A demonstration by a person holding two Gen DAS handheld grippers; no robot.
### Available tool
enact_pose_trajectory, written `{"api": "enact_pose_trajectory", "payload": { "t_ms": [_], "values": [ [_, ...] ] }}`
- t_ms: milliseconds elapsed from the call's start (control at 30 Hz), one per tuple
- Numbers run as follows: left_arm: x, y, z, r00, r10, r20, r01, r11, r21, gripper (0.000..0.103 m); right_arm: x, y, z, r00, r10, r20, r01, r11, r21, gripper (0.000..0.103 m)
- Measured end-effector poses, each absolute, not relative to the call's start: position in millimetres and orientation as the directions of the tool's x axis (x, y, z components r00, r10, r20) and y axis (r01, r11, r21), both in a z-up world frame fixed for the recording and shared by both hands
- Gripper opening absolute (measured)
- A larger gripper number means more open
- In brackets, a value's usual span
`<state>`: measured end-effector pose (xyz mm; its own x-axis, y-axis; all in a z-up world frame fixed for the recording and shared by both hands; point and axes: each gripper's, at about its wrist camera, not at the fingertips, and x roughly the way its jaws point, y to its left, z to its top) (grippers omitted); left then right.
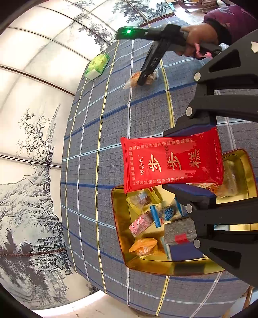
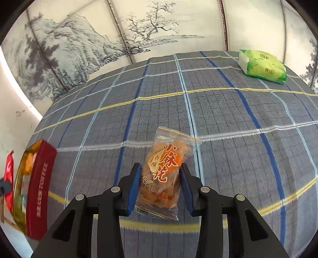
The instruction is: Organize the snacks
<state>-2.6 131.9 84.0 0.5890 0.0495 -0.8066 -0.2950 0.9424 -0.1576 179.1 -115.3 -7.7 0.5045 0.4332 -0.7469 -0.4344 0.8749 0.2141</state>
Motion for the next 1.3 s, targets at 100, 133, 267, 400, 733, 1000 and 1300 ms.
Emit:
{"api": "enact_pose_trajectory", "payload": {
  "t_ms": [100,133,267,400,733,1000,1300],
  "values": [
    [-10,128,86,0.593,0.063,-0.803,-0.297,0.944,-0.145,0.04,161,-120,-7,0.501,0.437,-0.747,-0.468,0.863,0.191,0.04],
    [-11,127,86,0.594,0.067,-0.802,-0.298,0.944,-0.142,0.04,154,-121,-8,0.508,0.426,-0.748,-0.477,0.863,0.168,0.04],
    [-21,127,86,0.597,0.086,-0.798,-0.315,0.94,-0.135,0.04,140,-127,-16,0.505,0.431,-0.748,-0.49,0.857,0.163,0.04],
    [-29,127,84,0.595,0.11,-0.796,-0.33,0.936,-0.118,0.04,131,-128,-21,0.532,0.425,-0.733,-0.501,0.855,0.132,0.04],
    [-47,135,78,0.586,0.189,-0.788,-0.38,0.923,-0.061,0.04,133,-127,-21,0.533,0.419,-0.735,-0.503,0.856,0.123,0.04],
    [-57,141,72,0.58,0.223,-0.784,-0.405,0.914,-0.039,0.04,133,-127,-21,0.535,0.415,-0.736,-0.503,0.856,0.116,0.04],
    [-64,153,67,0.573,0.244,-0.782,-0.428,0.903,-0.032,0.04,133,-126,-21,0.536,0.412,-0.737,-0.503,0.857,0.113,0.04]
  ]
}}
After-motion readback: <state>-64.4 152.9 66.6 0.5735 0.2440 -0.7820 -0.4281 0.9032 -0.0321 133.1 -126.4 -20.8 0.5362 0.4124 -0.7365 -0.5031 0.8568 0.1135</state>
